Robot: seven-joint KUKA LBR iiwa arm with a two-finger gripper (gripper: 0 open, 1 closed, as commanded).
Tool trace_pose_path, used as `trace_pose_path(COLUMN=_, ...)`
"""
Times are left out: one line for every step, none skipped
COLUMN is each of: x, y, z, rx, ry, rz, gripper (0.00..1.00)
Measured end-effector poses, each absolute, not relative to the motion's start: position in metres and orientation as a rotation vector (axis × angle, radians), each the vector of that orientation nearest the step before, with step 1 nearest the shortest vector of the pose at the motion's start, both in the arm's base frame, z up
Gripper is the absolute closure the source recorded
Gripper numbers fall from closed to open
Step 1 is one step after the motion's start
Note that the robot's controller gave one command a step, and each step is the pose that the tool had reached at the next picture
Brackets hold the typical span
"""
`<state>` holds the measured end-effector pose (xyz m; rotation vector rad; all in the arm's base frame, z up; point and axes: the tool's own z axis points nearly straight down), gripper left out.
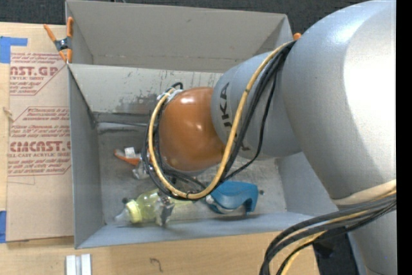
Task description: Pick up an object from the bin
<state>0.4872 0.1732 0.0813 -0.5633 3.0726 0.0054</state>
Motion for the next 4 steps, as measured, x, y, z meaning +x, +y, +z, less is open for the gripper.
trace_pose_path(x=0.487, y=0.173, z=0.084, rx=-0.574, ry=3.075, rz=0.003, gripper=0.00)
trace_pose_path(x=0.487, y=0.170, z=0.094, rx=-0.760, ry=3.047, rz=0.001, gripper=0.00)
trace_pose_path(x=0.493, y=0.172, z=0.080, rx=-0.779, ry=3.042, rz=0.001, gripper=1.00)
trace_pose_path(x=0.493, y=0.172, z=0.080, rx=-0.779, ry=3.042, rz=0.001, gripper=1.00)
